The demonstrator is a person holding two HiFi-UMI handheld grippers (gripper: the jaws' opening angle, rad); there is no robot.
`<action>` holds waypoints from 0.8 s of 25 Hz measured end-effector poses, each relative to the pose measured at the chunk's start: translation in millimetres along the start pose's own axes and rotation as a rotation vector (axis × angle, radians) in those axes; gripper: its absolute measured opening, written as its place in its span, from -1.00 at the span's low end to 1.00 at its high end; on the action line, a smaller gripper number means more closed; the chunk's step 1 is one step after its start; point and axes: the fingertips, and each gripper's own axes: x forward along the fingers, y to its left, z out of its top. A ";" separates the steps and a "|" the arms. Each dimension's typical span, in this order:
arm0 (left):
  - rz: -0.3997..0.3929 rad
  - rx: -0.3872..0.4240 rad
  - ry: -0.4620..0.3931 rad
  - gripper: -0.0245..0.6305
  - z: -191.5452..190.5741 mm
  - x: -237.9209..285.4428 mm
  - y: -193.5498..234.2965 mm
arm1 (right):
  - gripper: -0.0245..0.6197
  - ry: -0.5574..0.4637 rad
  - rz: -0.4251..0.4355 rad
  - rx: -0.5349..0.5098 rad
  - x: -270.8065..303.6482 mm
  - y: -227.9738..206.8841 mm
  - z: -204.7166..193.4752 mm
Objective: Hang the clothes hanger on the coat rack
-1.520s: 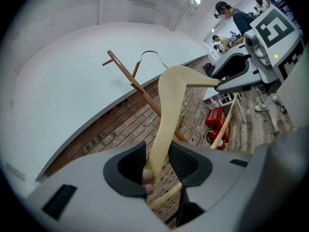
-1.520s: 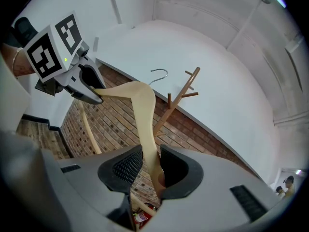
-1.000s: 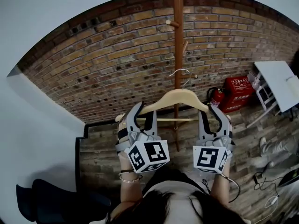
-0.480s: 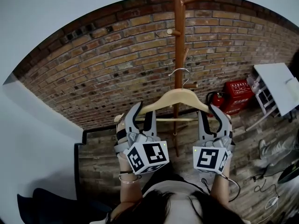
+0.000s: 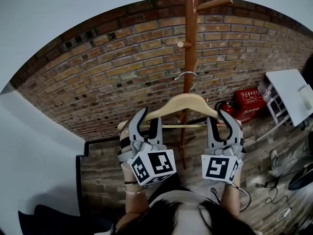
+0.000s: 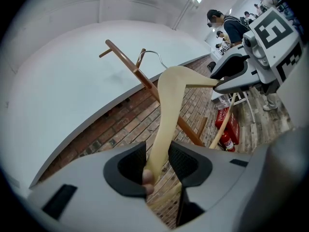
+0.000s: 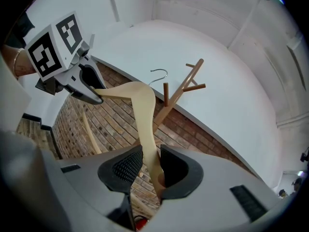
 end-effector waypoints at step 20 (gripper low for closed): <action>0.015 -0.032 -0.039 -0.48 10.7 41.7 33.8 | -0.53 -0.018 -0.038 -0.025 44.7 -15.6 20.8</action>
